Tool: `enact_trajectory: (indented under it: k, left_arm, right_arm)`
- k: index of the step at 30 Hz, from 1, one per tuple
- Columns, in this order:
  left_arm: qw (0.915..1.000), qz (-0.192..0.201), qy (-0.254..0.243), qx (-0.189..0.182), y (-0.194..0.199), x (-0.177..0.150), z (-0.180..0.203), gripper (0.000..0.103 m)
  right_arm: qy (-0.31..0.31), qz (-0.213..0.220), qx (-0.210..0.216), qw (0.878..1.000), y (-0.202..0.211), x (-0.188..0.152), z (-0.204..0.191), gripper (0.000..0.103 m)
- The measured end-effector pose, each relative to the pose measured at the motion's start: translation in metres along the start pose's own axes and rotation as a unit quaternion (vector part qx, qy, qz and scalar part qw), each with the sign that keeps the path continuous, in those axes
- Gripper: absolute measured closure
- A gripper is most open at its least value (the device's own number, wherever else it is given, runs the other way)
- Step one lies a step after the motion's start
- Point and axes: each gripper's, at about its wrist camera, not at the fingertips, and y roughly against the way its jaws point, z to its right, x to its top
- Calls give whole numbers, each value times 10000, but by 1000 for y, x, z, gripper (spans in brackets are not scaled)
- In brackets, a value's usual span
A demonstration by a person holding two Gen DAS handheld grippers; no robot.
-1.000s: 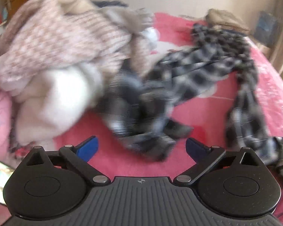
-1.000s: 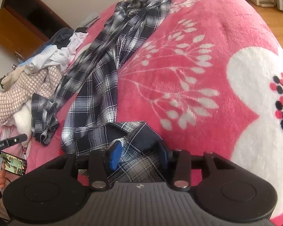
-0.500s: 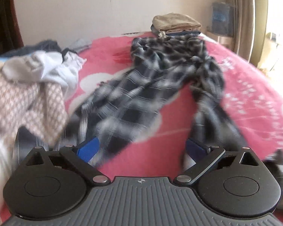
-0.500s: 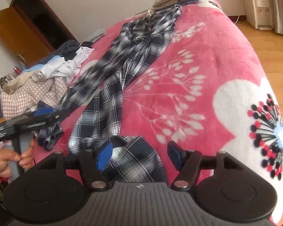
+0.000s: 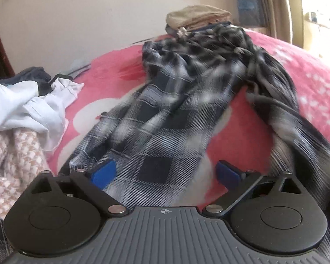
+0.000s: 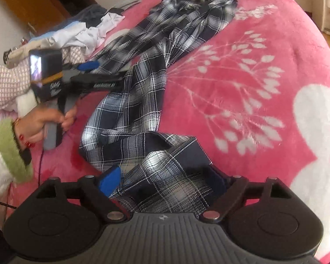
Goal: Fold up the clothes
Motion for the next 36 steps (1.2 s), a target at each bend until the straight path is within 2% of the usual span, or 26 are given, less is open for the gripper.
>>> enact_trajectory:
  k: [1,2,4,6,9,12,18,21,24,25,27,30,33,34,35,36]
  left_arm:
    - [10000,-20,29,13,-1,1,-2,32]
    - [10000,-43,62,27,-2,3,-4,37]
    - [9998,-73,133,138,-2,7,-7,60]
    - [9990,-61,178,396,-2,11,-13,73]
    - [9960,-108,561,688,-3,16,-32,79]
    - [9913,-84,732,1093,-4,21,-51,80]
    - [9720,-337,1128,2035,-24,29,-89,80]
    - [9652,-619,1099,2290,-42,25,-94,77]
    - [9674,-716,877,2263,-42,27,-86,73]
    - [9698,-727,862,2163,-38,28,-85,66]
    - [9758,-786,918,1820,-23,28,-88,57]
    - [9835,-839,1064,1198,11,29,-91,32]
    - [9868,-725,1196,819,54,26,-88,10]
    - [9875,-675,1221,735,70,25,-84,5]
    - [9883,-639,1250,603,84,23,-79,5]
    - [9890,-645,1291,317,94,20,-73,5]
  right_arm:
    - [16,19,-20,10000,2,1,-1,16]
    - [31,38,-41,10000,5,2,-2,16]
    - [49,85,-172,9998,8,2,-1,16]
    - [40,124,-282,9995,9,1,1,16]
    - [-70,29,-357,9993,6,-4,7,16]
    - [0,-37,-491,9988,4,-9,5,16]
    - [61,-80,-630,9980,4,-17,5,16]
    - [62,-71,-634,9979,3,-17,5,16]
    - [135,-83,-671,9976,3,-17,4,16]
    - [185,-92,-697,9974,2,-17,3,16]
    - [285,-104,-767,9966,2,-19,-1,16]
    - [351,-104,-855,9957,5,-22,-5,16]
    - [405,-71,-953,9946,10,-25,-8,16]
    - [424,-54,-987,9942,12,-25,-9,16]
    - [426,-26,-1017,9939,15,-26,-10,16]
    - [402,12,-1028,9939,18,-27,-10,16]
